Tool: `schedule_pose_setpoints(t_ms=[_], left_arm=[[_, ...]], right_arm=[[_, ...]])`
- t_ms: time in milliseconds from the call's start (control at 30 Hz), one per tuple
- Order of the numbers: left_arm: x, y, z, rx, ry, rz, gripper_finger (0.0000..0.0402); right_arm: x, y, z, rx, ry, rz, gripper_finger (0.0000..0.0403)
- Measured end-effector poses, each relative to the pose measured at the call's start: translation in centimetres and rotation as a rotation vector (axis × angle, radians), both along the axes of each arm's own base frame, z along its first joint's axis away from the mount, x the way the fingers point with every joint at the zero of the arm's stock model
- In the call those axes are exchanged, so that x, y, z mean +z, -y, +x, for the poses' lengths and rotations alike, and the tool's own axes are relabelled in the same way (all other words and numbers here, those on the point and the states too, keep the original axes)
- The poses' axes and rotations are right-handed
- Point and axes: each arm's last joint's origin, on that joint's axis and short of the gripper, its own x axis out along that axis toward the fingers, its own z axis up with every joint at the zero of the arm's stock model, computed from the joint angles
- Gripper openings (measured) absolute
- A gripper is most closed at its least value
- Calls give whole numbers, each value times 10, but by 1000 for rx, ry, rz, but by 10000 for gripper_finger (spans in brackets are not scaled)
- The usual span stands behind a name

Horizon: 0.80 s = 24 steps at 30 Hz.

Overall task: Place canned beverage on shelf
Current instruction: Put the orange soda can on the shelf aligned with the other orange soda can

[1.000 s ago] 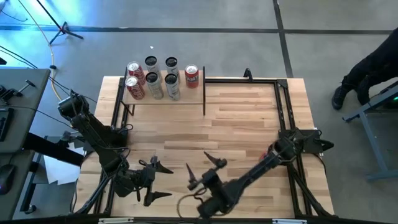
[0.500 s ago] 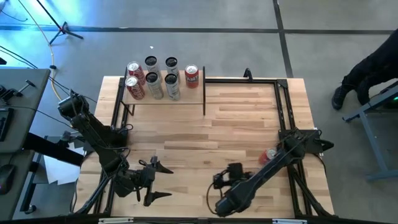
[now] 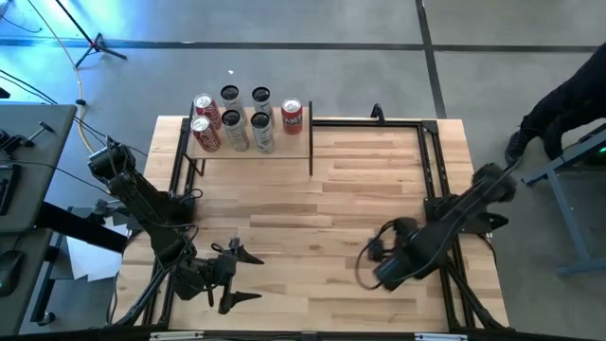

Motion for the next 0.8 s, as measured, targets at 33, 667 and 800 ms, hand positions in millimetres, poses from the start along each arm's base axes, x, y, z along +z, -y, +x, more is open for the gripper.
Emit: schedule_pose_setpoints(t_ms=[33,667,800], left_arm=[[0,0,0,0,0,0,388],[0,0,0,0,0,0,388],[0,0,0,0,0,0,388]], right_arm=[[0,6,-8,-20,-15,20,398],[-53,88,-76,11,-56,157,398],[-67,97,-79,59,-17,199,398]])
